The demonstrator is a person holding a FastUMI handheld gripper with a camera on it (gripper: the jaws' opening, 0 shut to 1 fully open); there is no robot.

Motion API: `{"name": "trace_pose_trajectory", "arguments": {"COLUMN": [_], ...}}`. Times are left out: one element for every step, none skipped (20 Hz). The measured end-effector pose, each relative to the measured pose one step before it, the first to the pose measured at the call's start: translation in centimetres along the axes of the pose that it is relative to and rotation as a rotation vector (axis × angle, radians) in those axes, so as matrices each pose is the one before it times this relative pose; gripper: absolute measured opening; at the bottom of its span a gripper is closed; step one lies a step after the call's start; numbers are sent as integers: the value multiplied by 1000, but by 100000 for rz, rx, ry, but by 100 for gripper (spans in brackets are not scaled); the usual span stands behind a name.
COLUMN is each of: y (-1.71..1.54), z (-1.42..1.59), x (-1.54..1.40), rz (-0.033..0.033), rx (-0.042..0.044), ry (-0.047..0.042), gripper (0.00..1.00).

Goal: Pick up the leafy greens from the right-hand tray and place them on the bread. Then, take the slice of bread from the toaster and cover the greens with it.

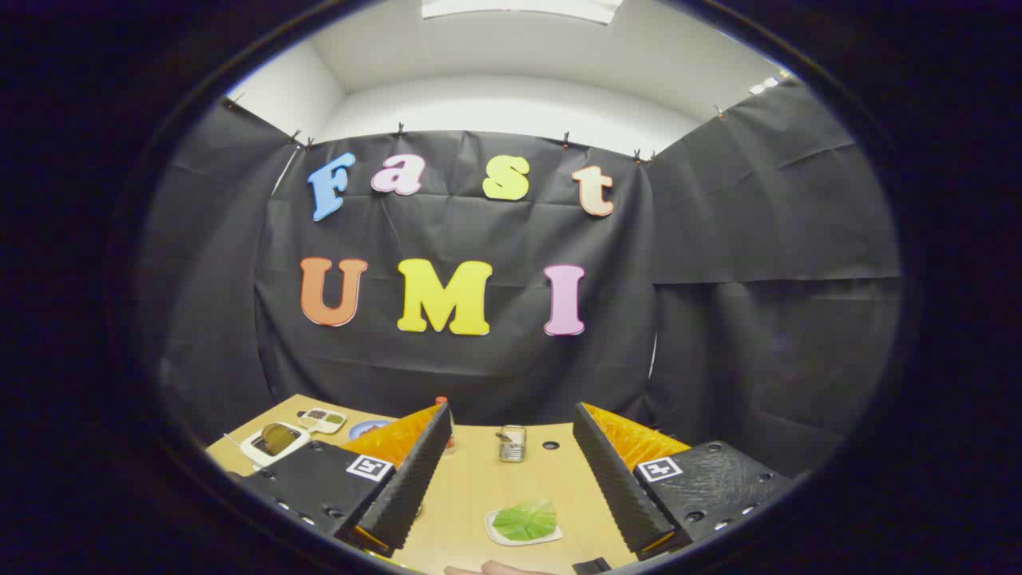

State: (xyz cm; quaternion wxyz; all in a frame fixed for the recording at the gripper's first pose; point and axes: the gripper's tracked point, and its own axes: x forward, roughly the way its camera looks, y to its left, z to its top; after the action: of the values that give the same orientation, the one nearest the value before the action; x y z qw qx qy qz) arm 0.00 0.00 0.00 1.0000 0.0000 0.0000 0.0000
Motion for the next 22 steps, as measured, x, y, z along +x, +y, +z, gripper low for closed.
{"name": "trace_pose_trajectory", "arguments": {"y": [-387, -557, -661, -492, -279, -44, -103, -143, -126, -62, -40, -135, -159, -152, -66, -128, -325, -225, -195, -244, -186, -308], "z": [-296, -34, 53, 78, -207, -64, -231, -285, -382, -210, -266, -208, -226, -174, -252, -109, -237, -116, -367, -404, -534, -418], "x": [442, 365, 526, 377, 349, 279, 321, 293, 303, 20, 48, -39, 11, -46, 12, -2, 19, 50, 182, 115, 168, 304], "rz": [-39, -853, -877, -494, 181, 1365, 1533, 1364, 1368, 1344, 1590, 1199, 916, 1033, 886, 871, 744, 705, 618, 686, 666, 568], "rx": [379, 426, 945, 780, 546, 139, -163, -710, -781, -613, -617, -673, -818, -506, -153, -202, -219, -365, -165, 46, 73, -21], "ry": [174, -185, -916, -739, -458, 22, 200, 523, 573, 519, 202, -46, -43, 156, 208, 277, -101, 111, 417, 901, 929, 725], "gripper": [95, 95, 95, 95, 95, 95, 95, 95, 95, 95, 95, 95, 95, 95, 95, 95, 95, 95, 95, 95, 95, 95]}}
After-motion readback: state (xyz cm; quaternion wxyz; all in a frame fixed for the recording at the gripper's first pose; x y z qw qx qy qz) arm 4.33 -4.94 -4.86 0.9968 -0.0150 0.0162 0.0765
